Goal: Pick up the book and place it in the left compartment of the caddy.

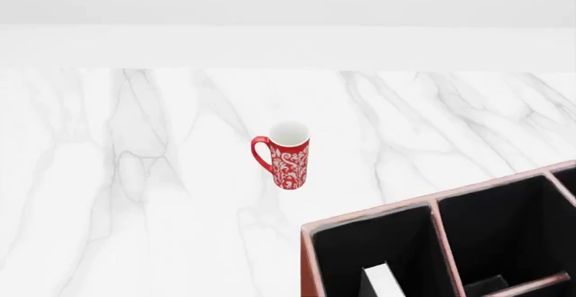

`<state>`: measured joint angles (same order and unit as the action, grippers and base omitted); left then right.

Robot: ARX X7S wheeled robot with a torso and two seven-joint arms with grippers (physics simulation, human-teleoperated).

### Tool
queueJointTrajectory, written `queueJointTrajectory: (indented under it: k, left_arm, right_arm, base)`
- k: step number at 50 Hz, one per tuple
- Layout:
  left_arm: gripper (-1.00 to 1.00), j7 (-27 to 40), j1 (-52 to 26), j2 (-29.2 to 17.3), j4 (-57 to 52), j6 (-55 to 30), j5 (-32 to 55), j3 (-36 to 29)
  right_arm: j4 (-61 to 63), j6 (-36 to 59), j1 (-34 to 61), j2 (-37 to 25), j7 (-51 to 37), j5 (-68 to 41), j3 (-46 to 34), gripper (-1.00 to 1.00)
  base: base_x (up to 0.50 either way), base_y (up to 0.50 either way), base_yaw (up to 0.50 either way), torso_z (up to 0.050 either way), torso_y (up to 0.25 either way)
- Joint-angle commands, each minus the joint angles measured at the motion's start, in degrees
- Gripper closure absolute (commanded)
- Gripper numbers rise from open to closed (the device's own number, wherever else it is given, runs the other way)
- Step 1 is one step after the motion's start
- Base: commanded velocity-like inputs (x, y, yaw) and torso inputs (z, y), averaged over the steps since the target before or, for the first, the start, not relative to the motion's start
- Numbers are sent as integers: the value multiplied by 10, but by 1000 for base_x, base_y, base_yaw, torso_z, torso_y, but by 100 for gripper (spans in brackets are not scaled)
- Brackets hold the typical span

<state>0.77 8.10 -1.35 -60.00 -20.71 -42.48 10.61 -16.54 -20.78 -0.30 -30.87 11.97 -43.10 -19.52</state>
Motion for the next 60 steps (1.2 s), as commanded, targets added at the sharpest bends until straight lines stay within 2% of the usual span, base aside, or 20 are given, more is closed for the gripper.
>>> queueJointTrajectory:
  k: [1, 19, 60]
  left_arm:
    - [-100, -24, -1, 13, 0, 32, 23, 21]
    - [-100, -24, 0, 13, 0, 31, 23, 19]
    - [-100, -26, -5, 13, 0, 27, 16, 12]
  right_arm:
    - [-52, -27, 18, 6, -18, 17, 5, -100]
    - [-26, -23, 9, -2, -27, 14, 8, -100]
    - [167, -24, -59, -66, -86, 18, 28, -100]
  base:
    - [0, 0, 0, 0, 0]
    - [0, 0, 0, 0, 0]
    - [0, 0, 0, 0, 0]
